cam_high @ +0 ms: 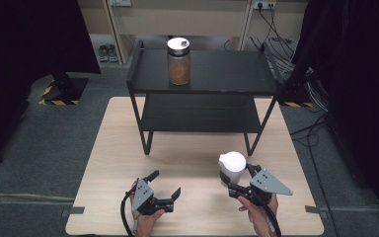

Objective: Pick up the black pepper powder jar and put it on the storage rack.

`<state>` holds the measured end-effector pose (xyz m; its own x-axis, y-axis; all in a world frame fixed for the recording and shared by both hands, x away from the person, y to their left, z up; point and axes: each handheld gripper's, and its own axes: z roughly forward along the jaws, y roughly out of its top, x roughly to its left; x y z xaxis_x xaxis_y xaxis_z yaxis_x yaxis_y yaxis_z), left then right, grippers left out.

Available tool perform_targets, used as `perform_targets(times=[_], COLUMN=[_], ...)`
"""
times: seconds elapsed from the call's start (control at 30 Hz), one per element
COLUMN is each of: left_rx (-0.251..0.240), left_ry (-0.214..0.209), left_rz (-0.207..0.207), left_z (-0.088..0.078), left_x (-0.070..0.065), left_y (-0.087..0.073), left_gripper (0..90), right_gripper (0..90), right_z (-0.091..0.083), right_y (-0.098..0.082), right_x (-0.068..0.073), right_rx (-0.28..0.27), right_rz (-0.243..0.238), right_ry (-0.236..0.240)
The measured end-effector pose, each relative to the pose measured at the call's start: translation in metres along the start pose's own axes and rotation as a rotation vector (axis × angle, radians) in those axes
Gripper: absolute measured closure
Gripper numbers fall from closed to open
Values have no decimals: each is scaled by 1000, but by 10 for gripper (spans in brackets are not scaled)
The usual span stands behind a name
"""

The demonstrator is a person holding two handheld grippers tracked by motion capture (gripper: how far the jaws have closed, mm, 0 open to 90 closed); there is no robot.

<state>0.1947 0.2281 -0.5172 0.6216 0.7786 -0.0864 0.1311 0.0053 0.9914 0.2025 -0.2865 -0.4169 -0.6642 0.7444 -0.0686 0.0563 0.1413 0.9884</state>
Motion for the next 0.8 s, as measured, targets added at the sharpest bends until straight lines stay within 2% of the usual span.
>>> perform_targets(times=[0.23, 0.47, 0.6, 0.8], left_rx=[0, -1, -2, -2], left_ry=[-1, 0, -1, -1], left_rz=[-3, -2, -2, -1], left_z=[0, 0, 0, 0], left_x=[0, 0, 0, 0], left_y=[0, 0, 0, 0], left_gripper=[11, 11, 11, 11], right_gripper=[308, 309, 309, 309], right_z=[8, 16, 22, 28], right_y=[25, 49, 60, 80], right_x=[-8, -10, -14, -18], right_rx=[-13, -19, -27, -45], right_rz=[12, -4, 18, 8], right_ry=[38, 69, 96, 107])
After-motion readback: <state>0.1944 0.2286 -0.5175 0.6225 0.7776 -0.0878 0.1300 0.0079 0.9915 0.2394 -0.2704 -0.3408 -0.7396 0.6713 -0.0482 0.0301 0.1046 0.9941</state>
